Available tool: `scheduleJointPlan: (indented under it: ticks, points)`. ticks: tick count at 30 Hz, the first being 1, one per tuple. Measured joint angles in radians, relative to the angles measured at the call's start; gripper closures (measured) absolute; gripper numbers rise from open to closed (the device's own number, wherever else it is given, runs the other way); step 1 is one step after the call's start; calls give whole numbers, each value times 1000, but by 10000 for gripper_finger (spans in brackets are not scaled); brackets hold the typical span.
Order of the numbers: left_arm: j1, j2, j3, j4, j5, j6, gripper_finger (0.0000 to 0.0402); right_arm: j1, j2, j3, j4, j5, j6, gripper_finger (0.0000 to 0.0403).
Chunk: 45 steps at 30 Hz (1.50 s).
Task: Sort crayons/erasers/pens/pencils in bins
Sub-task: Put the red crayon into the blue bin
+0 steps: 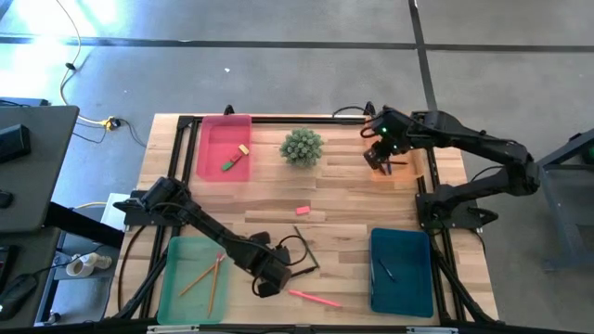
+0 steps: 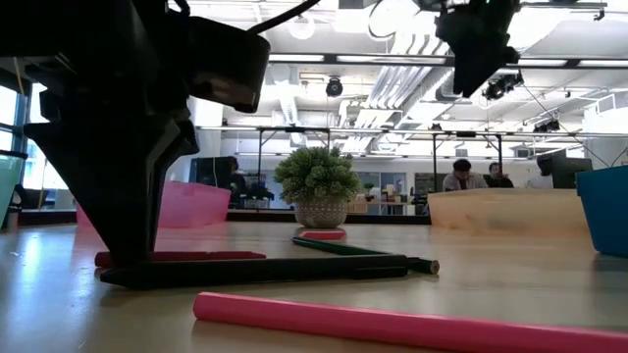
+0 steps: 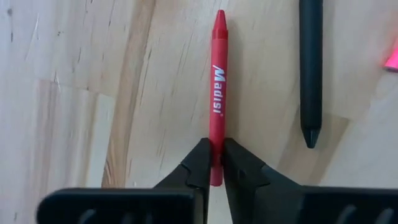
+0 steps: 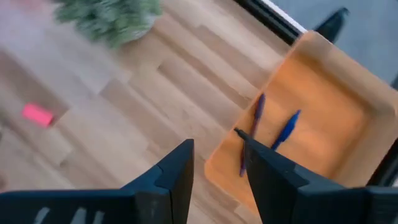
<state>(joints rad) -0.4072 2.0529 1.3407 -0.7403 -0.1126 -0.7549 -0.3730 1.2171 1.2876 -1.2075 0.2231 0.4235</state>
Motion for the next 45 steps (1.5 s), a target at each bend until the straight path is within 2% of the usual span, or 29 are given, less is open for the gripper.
scheduleJointPlan:
  ticks: [3,7,12,20,24,34,45]
  points:
    - [4,0,0,2,5,17,395,30,-17,-12,-4,-38,-15,269]
    - [14,-1,-2,18,37,44,398,105,-72,-100,-7,-74,0,269]
    - [34,-2,-4,29,113,79,399,243,-183,-225,18,-78,161,269]
    - [77,-27,-6,51,170,145,400,428,-291,-313,149,-77,378,269]
    - [104,-35,-8,77,207,191,401,520,-295,-328,212,-56,432,269]
    - [170,-40,-5,122,332,309,401,783,-286,-338,303,95,546,269]
    - [282,-44,-4,213,450,458,401,912,-266,-338,455,117,560,269]
